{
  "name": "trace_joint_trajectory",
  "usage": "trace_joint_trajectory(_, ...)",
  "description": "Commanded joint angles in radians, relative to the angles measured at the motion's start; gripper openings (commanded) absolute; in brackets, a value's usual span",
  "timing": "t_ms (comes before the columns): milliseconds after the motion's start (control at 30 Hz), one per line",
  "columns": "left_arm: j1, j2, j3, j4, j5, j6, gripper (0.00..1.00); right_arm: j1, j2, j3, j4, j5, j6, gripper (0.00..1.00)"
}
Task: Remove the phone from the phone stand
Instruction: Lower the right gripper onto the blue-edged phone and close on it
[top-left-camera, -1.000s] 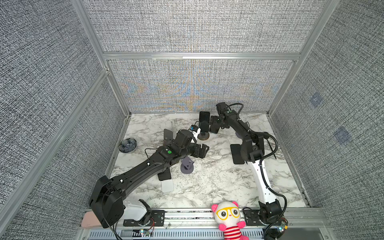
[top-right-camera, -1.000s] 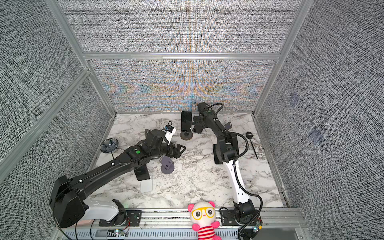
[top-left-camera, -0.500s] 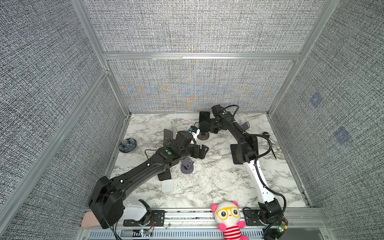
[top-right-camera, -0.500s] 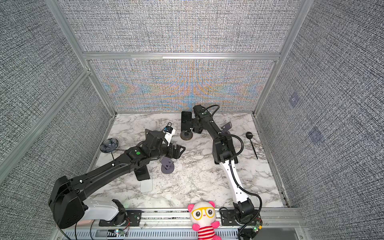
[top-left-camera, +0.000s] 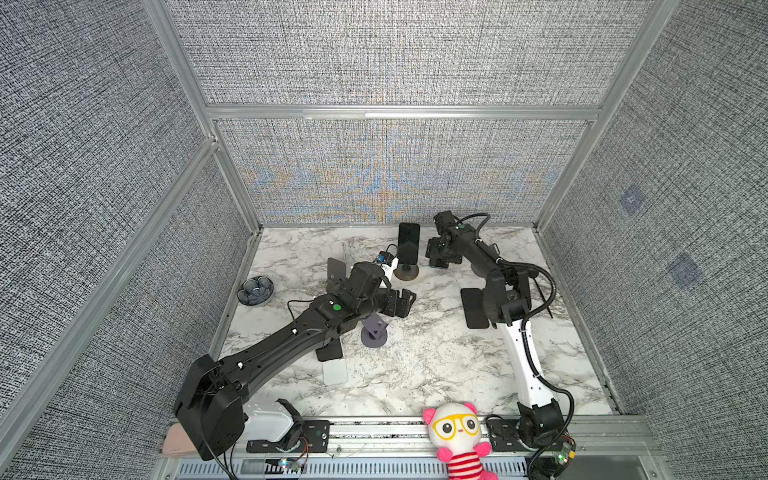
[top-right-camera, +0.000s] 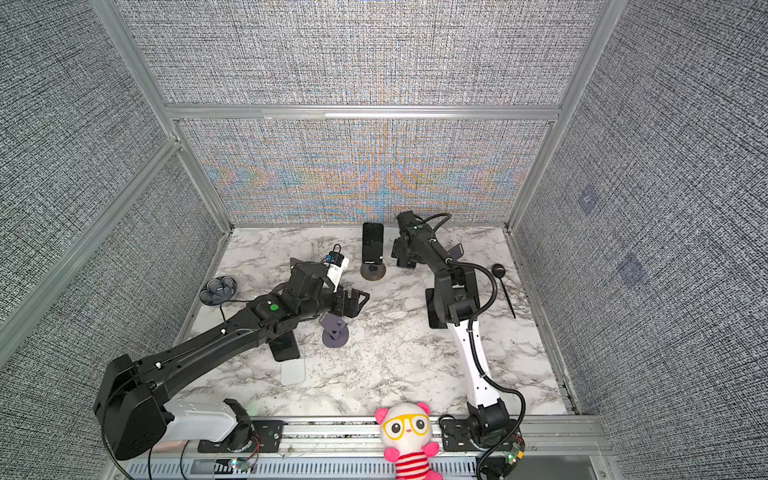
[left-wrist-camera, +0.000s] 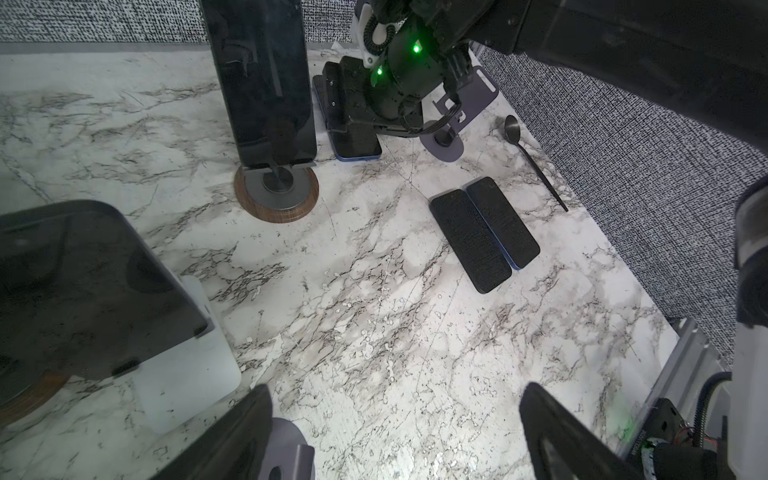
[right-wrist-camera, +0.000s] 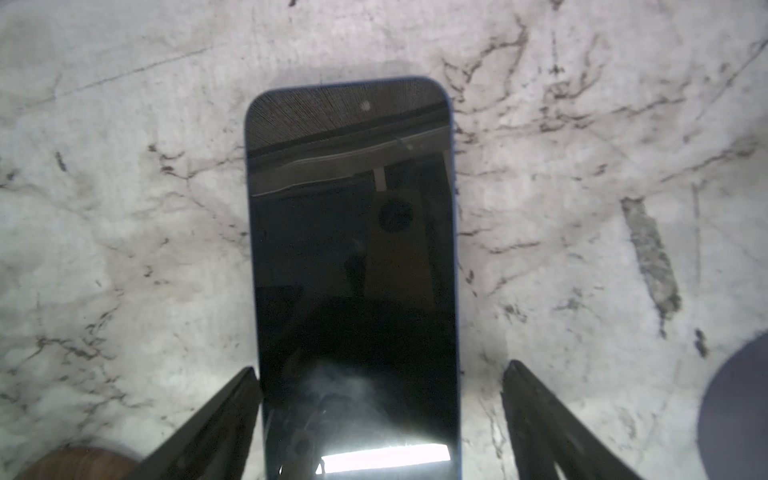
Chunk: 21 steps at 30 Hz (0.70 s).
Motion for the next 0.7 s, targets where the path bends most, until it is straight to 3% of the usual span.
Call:
trace_joint_trajectory(0, 0.002, -0.001, 0.001, 0.027, 0.001, 0.003, 0.94, -0.003, 0.005, -0.035, -0.090, -0.073, 0.025, 0.85)
trace_joint_trajectory(167, 0.002, 0.012, 0.007, 0.030, 0.007, 0.002, 0.94, -0.014, 0.022, -0.019, -0.091, -0.115, -0.006, 0.85)
trace_joint_trajectory(367, 0.002, 0.012, 0.006, 0.031, 0.004, 0.000, 0.94, -0.024, 0.042, -0.003, -0.116, -0.162, 0.001, 0.74)
trace_joint_trajectory(567, 0.002, 0.008, 0.007, 0.025, -0.002, 0.002, 0.94, -0.024, 0.073, 0.053, -0.230, -0.158, -0.009, 0.68)
trace_joint_trajectory(667, 0.002, 0.009, 0.004, 0.030, 0.000, -0.001, 0.94, -0.015, 0.059, 0.051, -0.260, -0.148, -0.024, 0.70)
